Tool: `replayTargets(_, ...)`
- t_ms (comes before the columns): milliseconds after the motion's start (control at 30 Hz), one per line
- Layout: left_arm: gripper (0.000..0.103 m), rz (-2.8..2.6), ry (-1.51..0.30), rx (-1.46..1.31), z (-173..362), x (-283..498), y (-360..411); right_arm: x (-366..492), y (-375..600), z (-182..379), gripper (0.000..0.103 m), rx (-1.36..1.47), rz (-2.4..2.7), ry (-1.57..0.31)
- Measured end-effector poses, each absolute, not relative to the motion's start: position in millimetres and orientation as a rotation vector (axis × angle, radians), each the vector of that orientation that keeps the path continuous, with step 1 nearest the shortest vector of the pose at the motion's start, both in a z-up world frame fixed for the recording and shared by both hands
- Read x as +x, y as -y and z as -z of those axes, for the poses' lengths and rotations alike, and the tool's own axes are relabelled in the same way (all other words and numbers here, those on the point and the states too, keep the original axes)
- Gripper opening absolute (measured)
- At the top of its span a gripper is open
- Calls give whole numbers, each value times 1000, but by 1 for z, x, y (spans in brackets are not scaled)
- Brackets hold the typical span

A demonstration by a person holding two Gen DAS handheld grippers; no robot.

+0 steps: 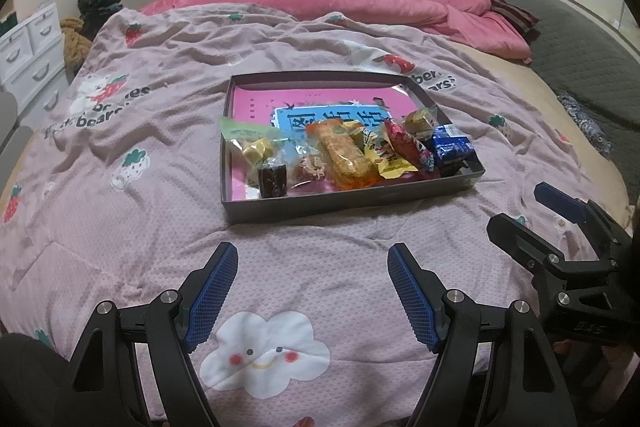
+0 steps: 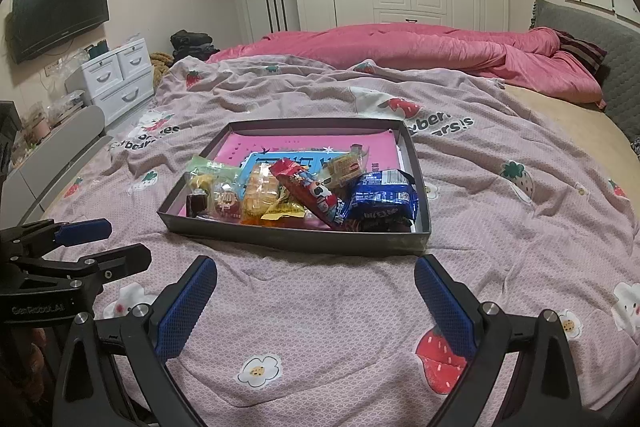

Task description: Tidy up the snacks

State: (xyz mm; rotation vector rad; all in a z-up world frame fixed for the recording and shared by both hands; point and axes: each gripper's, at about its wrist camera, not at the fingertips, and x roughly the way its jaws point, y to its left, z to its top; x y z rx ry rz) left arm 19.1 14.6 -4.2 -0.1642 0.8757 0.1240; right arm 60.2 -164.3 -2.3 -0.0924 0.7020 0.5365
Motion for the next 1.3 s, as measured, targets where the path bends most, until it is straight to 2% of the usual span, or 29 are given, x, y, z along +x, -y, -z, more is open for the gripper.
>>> replayTargets(1300, 79, -145, -866, -185, 8, 33, -29, 64, 164, -1, 100, -134, -513, -680)
